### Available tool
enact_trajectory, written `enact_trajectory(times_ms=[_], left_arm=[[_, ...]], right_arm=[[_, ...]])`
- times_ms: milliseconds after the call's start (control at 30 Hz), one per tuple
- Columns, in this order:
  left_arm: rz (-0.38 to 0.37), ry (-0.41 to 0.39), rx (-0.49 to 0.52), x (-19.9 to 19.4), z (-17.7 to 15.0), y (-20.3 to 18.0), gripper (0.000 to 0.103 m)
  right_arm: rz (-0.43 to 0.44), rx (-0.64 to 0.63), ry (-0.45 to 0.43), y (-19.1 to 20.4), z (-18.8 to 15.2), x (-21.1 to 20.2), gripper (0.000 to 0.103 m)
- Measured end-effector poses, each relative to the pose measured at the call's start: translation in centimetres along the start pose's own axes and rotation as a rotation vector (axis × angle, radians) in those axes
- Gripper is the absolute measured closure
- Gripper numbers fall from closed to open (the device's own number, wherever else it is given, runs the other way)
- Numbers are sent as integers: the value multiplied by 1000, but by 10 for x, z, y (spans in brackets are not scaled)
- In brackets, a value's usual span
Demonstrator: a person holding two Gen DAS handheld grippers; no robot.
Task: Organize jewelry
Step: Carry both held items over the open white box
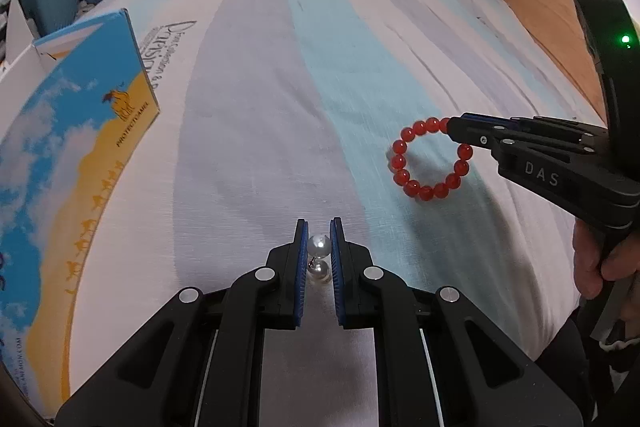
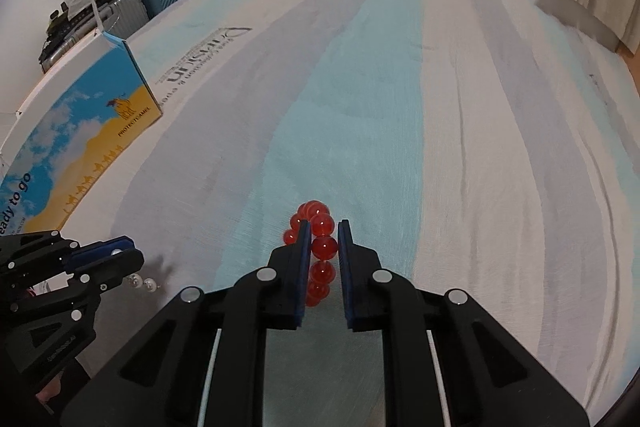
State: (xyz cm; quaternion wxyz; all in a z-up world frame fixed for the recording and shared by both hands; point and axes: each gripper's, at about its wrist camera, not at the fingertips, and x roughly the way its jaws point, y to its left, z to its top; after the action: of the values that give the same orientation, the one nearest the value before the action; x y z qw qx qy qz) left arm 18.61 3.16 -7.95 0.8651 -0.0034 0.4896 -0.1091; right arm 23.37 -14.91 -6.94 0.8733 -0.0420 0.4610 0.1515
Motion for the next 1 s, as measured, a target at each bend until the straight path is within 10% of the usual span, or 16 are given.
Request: enact_trajectory(times_ms=[1000], left_arm=[[93, -95, -29, -96, 21, 38, 93]], right_arm=[[12, -103, -122, 82, 42, -75, 90]])
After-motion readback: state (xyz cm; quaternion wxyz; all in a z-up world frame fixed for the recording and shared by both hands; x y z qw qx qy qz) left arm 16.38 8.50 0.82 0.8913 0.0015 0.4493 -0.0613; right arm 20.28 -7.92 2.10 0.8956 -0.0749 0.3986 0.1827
